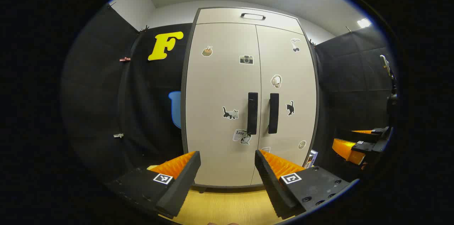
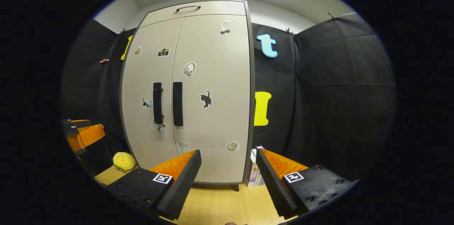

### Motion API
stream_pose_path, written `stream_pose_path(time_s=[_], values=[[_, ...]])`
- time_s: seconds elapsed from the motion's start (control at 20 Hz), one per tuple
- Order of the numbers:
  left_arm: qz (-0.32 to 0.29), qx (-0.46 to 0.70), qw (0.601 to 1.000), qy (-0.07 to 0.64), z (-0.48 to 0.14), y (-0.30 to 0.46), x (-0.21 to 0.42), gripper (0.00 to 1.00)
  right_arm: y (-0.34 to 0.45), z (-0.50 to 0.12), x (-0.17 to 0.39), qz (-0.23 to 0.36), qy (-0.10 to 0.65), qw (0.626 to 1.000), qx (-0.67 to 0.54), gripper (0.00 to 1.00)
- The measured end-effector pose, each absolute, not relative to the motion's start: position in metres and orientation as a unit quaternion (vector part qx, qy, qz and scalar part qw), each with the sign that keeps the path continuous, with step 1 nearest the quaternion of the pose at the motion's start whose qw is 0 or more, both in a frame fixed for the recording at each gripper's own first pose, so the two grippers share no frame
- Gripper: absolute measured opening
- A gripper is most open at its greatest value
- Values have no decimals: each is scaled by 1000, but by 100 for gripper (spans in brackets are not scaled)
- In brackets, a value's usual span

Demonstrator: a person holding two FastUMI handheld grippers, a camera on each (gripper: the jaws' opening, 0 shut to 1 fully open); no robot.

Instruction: Open the right door of the double-door shoe cabinet with the right hand, and open the left door with the left hand.

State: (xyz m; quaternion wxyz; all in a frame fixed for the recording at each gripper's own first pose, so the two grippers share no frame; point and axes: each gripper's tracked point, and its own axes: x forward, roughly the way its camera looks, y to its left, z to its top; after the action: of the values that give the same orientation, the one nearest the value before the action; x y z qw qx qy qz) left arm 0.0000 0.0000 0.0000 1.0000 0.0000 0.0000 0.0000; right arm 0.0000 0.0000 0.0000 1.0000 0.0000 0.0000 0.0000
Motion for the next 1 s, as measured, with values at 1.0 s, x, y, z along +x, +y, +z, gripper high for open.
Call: stream_pose_path(time_s=[1.0], values=[[-11, 2, 1000, 14, -14, 3, -11, 95, 19, 15, -4, 14, 2, 1000, 2, 98]])
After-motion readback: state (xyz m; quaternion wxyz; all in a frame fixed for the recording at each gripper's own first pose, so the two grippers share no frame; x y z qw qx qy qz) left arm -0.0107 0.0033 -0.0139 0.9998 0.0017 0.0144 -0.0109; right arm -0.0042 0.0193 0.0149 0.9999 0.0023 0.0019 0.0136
